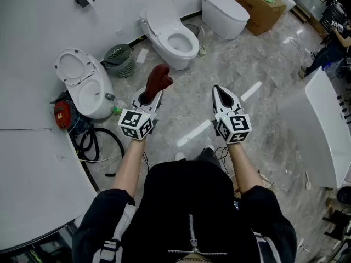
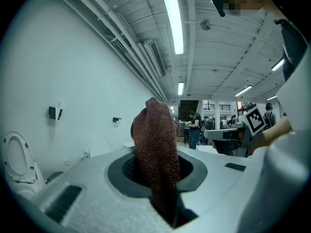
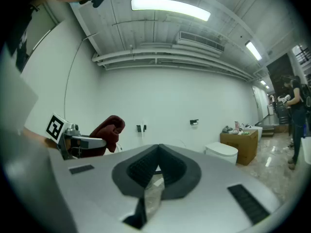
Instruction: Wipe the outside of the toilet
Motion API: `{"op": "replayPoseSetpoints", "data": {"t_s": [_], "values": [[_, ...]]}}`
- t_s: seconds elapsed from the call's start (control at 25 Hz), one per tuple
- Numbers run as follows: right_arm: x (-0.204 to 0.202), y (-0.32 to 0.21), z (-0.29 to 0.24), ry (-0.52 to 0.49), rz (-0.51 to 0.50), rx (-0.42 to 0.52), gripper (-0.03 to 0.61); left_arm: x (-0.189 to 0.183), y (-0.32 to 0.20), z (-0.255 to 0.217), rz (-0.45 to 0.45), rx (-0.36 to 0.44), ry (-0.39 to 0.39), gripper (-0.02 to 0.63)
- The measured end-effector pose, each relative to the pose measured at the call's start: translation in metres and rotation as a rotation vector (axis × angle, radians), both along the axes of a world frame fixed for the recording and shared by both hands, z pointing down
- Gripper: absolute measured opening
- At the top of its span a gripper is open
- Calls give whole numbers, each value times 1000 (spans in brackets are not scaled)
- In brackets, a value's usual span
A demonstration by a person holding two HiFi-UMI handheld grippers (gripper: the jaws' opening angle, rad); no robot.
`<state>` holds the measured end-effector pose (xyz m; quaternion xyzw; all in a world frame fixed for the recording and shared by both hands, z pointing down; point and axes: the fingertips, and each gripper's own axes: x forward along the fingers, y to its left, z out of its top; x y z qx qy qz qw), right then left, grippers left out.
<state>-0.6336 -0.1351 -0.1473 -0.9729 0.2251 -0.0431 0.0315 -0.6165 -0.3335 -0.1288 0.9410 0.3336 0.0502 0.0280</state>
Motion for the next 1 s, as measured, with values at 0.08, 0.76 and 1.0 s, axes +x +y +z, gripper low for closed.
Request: {"op": "replayPoseSetpoints", "data": {"t_s": [0.08, 0.76, 1.0], "values": [[0, -1, 2, -3, -17, 12, 2, 2, -1, 2, -1, 0, -1, 81], [31, -17, 29, -67, -37, -8, 3, 44, 1, 27, 14, -6, -60, 81], [74, -12, 47, -99, -45, 2, 3, 83, 8, 39, 2, -1, -84, 81]]}}
